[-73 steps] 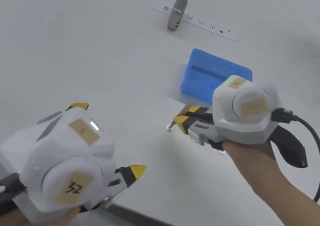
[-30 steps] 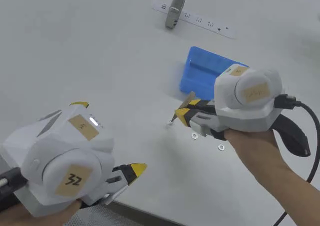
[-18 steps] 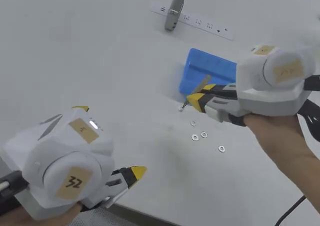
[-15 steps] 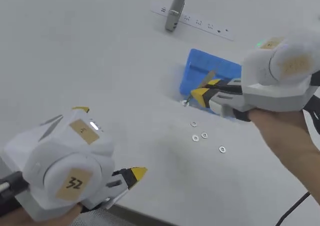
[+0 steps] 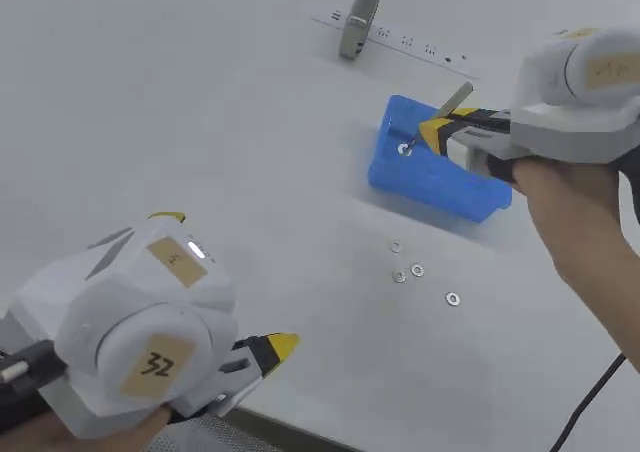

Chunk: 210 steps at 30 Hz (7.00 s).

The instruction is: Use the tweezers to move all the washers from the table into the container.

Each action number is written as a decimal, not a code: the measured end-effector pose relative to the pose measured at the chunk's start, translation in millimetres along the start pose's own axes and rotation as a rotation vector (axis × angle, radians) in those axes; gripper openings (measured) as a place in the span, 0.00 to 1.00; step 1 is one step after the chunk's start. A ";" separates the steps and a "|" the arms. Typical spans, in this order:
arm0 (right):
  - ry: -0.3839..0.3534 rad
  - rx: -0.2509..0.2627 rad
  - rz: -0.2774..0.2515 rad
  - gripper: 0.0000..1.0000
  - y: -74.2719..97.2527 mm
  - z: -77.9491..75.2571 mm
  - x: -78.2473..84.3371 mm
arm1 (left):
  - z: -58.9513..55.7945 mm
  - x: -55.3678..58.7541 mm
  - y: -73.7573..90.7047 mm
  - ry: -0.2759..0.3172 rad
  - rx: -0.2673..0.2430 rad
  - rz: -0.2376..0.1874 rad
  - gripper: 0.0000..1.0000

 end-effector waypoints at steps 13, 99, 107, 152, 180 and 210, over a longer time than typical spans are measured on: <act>0.035 0.027 0.089 0.02 -47.2 -6.5 15.5 | 0.7 -0.2 -0.9 0.006 0.001 0.000 0.87; -0.141 -0.058 -0.022 0.00 35.5 23.2 48.9 | 1.4 1.5 -2.2 0.007 -0.003 0.017 0.87; -0.141 -0.054 -0.026 0.00 40.3 25.4 43.6 | 1.5 1.5 -2.5 0.011 -0.002 0.017 0.87; -0.242 -0.012 -0.018 0.00 91.1 52.0 81.4 | 30.7 11.9 -73.4 -0.063 0.258 0.140 0.04; -0.107 -0.175 -0.014 0.00 79.3 103.4 77.1 | 7.7 -60.5 -12.2 -0.204 0.328 -0.003 0.00; 0.304 -0.351 0.143 0.06 39.6 159.3 109.6 | -67.3 -80.1 -0.5 -0.721 0.638 0.026 0.00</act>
Point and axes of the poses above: the centre of the closed fingertips' face, and the gripper's own axes: y roughly backward along the fingers, z roughly to its left, x roughly out of its underside, the point moved 5 cm from there along y, roughly backward along the fingers, and after that the axes turned 7 degrees about z, right-handed, at the moved point
